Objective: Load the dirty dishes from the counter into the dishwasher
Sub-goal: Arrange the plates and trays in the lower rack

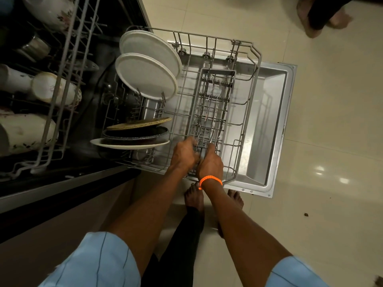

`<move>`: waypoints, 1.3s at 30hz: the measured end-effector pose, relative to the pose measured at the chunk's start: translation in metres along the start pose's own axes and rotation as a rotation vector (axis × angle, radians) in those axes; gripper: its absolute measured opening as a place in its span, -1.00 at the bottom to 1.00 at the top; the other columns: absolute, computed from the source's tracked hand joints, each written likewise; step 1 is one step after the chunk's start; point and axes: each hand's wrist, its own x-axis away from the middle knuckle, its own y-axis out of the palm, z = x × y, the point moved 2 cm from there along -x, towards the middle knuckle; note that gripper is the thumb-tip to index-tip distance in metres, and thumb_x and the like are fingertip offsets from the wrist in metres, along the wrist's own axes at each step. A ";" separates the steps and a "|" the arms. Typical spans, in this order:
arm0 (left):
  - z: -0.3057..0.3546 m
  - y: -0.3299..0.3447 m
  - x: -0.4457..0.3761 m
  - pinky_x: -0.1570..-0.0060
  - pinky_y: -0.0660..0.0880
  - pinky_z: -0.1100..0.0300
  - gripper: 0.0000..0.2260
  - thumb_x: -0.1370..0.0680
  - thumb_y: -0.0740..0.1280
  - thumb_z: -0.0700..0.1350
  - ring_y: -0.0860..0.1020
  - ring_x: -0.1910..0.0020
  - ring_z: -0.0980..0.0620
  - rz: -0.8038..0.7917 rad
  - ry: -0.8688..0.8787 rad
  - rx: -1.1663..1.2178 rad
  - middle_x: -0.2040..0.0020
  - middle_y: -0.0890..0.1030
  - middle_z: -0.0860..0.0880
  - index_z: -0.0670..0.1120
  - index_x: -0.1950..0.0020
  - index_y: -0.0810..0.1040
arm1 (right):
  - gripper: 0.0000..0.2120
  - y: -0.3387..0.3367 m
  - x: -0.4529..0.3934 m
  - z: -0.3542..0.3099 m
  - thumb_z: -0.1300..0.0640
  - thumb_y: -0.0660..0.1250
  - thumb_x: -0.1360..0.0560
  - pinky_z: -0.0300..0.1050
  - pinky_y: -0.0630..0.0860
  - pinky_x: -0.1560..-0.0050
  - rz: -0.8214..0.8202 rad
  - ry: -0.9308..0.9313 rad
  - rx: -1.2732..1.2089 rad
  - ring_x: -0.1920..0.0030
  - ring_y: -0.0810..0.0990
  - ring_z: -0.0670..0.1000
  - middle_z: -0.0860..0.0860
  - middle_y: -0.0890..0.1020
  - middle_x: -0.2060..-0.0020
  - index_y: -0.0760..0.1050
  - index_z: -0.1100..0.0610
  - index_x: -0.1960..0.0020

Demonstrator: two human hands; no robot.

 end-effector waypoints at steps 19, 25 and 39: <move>-0.003 -0.007 0.000 0.30 0.63 0.08 -0.68 -0.46 0.51 -0.24 0.62 0.24 0.00 -0.034 0.044 0.023 0.19 0.61 -0.05 -0.02 -0.14 0.53 | -0.62 0.007 -0.003 0.003 0.33 0.35 -0.45 0.02 0.61 0.21 0.034 0.138 -0.188 0.30 0.61 0.09 0.05 0.59 0.35 0.29 -0.01 -0.11; -0.007 -0.007 -0.001 0.26 0.64 0.05 -0.70 -0.46 0.49 -0.26 0.62 0.25 -0.01 -0.039 0.061 0.044 0.21 0.61 -0.05 -0.04 -0.13 0.55 | -0.65 0.007 -0.002 -0.006 0.35 0.32 -0.47 0.00 0.55 0.20 0.052 0.129 -0.143 0.22 0.57 0.12 0.06 0.56 0.26 0.33 0.12 -0.19; -0.010 -0.009 -0.007 0.45 0.41 0.29 -0.74 -0.47 0.50 -0.27 0.60 0.27 0.03 -0.078 0.037 0.097 0.18 0.61 -0.05 -0.03 -0.08 0.56 | -0.71 0.008 -0.002 -0.013 0.26 0.43 -0.45 -0.04 0.52 0.16 0.093 0.228 -0.185 0.11 0.60 0.18 0.14 0.61 0.13 0.41 0.16 -0.11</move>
